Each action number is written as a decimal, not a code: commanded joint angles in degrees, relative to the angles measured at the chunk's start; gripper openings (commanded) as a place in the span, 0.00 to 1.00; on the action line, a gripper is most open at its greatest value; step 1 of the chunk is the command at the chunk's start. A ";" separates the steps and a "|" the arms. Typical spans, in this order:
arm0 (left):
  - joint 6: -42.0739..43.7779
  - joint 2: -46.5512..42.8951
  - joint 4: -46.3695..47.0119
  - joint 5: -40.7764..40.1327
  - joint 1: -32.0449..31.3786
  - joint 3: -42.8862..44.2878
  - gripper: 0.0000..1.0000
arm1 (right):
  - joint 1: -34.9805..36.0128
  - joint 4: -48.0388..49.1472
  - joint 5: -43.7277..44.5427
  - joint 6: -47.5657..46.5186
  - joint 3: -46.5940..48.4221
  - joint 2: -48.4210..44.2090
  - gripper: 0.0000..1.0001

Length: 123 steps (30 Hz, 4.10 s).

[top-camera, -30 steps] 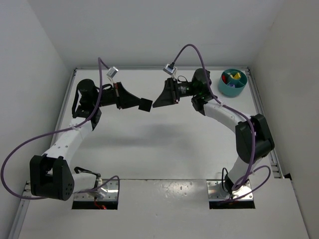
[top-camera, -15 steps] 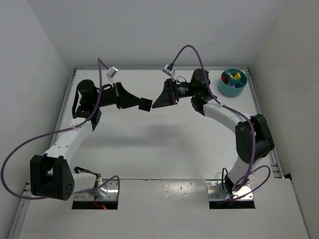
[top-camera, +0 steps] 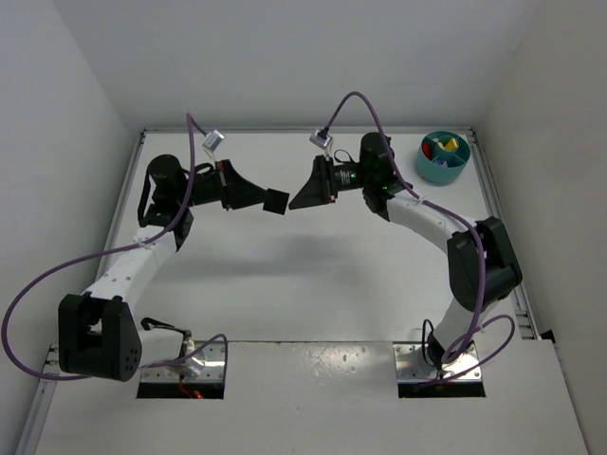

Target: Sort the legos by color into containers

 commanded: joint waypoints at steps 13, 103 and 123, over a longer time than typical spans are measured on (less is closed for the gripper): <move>0.14 -0.40 2.45 -0.39 0.00 -0.58 0.00 | 0.90 3.14 1.21 -1.29 2.93 -0.55 0.28; 37.76 -1.02 -41.06 -23.24 5.89 13.83 1.00 | -40.59 -73.06 70.63 -74.24 73.34 41.12 0.30; 49.01 -1.11 -55.73 -44.50 6.94 20.34 1.00 | -40.06 -84.48 48.87 -77.05 60.44 18.55 0.65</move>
